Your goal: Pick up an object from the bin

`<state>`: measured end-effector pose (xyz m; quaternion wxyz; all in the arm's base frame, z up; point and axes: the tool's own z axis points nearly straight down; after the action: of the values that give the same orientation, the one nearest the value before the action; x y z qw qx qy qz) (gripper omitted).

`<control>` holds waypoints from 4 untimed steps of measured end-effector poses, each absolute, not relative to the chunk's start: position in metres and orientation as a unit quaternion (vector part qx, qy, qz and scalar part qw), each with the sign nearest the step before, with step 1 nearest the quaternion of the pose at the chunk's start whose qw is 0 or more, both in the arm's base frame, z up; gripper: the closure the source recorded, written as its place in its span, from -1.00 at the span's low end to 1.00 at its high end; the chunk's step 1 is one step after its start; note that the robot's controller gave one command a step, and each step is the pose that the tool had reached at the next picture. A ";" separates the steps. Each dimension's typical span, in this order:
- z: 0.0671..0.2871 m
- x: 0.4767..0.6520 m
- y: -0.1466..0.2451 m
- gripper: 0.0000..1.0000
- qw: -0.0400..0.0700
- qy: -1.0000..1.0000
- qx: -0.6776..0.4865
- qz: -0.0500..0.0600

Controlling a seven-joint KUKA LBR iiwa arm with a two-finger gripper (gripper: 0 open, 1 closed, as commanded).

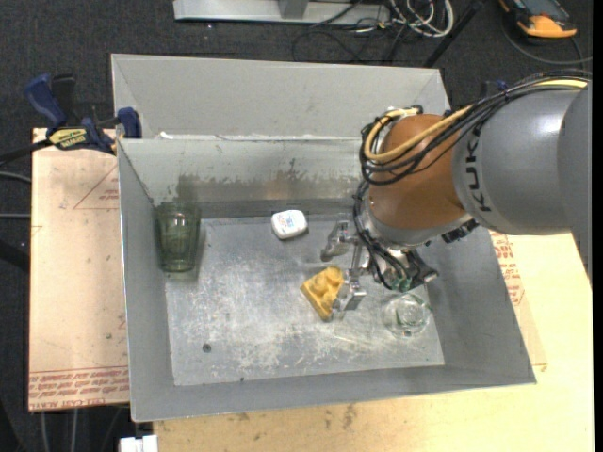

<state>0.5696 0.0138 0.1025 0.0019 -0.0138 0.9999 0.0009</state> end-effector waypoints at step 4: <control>0.078 0.583 0.008 1.00 0.001 1.000 -0.012 -0.001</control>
Offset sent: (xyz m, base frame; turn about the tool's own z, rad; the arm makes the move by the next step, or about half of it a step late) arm 0.0102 -0.0049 -0.0325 0.0042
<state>0.5833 0.0076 0.0775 0.0013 -0.0119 0.9999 -0.0007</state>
